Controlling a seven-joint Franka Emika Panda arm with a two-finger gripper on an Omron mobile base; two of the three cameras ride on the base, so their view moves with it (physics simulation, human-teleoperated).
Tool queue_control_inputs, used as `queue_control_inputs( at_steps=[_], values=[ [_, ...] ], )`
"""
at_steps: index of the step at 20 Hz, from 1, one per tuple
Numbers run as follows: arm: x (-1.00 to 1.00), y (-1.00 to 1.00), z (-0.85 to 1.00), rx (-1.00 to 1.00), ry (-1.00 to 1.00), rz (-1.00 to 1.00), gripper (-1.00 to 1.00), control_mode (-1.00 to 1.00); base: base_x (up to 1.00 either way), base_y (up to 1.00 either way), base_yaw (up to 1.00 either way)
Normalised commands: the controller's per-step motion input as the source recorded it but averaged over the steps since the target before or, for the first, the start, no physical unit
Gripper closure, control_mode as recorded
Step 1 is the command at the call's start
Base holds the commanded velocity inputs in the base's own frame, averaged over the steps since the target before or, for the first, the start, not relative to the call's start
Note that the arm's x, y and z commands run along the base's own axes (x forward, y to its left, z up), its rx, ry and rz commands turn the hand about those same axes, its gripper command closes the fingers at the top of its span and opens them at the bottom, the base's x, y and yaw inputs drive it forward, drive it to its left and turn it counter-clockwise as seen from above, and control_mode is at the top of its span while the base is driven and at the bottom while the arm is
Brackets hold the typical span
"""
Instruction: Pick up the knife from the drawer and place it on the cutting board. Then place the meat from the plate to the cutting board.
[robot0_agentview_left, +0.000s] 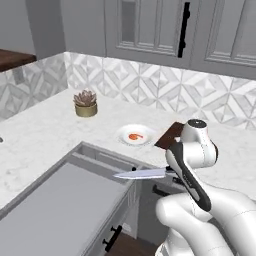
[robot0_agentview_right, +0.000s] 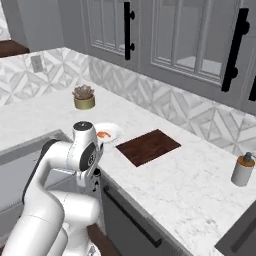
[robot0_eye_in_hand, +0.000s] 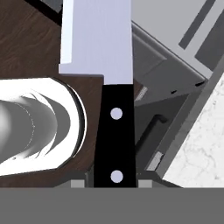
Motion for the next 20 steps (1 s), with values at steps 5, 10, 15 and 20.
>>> queue_control_inputs(
  at_steps=[5, 10, 15, 20],
  values=[
    [0.0, 0.0, 0.0, 0.0, 0.0, 0.0, 1.0, 1.0, 0.45, 0.0, -0.53],
    [0.0, 0.0, 0.0, 0.0, 0.0, 0.0, 1.0, 1.0, 0.68, 0.22, -0.51],
    [0.0, 0.0, 0.0, 0.0, 0.0, 0.0, 1.0, 1.0, 0.47, 0.59, -0.45],
    [0.11, 0.17, -0.01, 0.0, 0.0, -0.13, 1.0, -1.0, 0.13, 0.43, -0.23]
  ],
)
